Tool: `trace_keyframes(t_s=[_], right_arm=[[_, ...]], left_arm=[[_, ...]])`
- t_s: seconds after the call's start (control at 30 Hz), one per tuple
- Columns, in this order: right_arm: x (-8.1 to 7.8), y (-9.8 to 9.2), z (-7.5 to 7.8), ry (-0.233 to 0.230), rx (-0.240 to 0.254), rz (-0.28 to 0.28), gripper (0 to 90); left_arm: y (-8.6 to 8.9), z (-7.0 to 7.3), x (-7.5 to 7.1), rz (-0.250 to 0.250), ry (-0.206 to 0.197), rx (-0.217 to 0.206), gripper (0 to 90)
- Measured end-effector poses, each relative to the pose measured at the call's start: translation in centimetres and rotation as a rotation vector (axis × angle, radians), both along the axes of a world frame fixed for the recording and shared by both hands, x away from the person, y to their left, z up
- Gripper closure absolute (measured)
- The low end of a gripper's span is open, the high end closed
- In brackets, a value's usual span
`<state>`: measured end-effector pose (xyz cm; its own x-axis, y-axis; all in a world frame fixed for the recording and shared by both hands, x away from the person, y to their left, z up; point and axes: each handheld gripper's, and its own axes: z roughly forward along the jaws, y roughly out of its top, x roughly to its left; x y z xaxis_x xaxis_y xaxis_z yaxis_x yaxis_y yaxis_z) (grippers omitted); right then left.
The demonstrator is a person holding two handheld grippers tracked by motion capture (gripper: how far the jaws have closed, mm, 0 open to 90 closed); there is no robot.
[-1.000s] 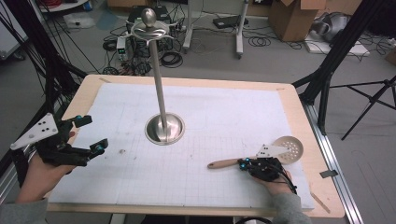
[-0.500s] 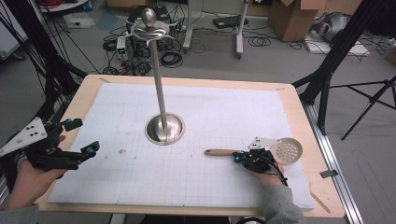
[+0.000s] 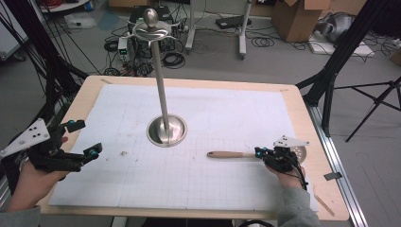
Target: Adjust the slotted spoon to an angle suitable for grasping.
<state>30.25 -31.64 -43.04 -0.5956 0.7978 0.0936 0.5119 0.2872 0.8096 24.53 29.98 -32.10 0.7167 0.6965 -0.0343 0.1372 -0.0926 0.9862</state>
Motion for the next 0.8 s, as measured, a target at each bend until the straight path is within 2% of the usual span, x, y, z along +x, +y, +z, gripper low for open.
trace_keyframes(t_s=[0.03,0.07,0.1,0.2,0.27,0.4,0.6,0.8], right_arm=[[0.1,-0.3,-0.1,0.004,-0.021,-0.027,89.8],[0.1,-0.3,-0.1,0.004,-0.021,-0.027,89.8],[0.2,-0.4,-0.2,0.013,-0.026,-0.054,89.8],[0.3,-0.5,-0.3,0.015,-0.036,-0.066,89.8],[0.5,-0.6,-0.5,0.023,-0.067,-0.082,89.8],[0.7,-0.7,-0.6,0.026,-0.069,-0.089,89.8],[1.1,-0.7,-0.9,0.024,-0.129,-0.116,89.8],[0.9,-0.9,-0.9,0.036,-0.126,-0.128,90.0]], left_arm=[[0.0,0.0,0.0,0.000,0.001,0.001,1.7],[0.0,0.0,0.0,0.000,0.001,0.001,1.7],[-0.1,-0.1,0.0,-0.001,0.002,0.001,1.7],[-0.2,-0.1,0.1,-0.004,0.005,0.006,1.7],[-0.3,-0.2,0.1,-0.005,0.007,0.008,1.7],[-0.2,-0.2,0.1,-0.005,0.006,0.005,1.7],[-0.2,-0.2,0.1,-0.004,0.010,0.009,1.7],[-0.3,-0.3,0.1,-0.005,0.010,0.012,1.7]])
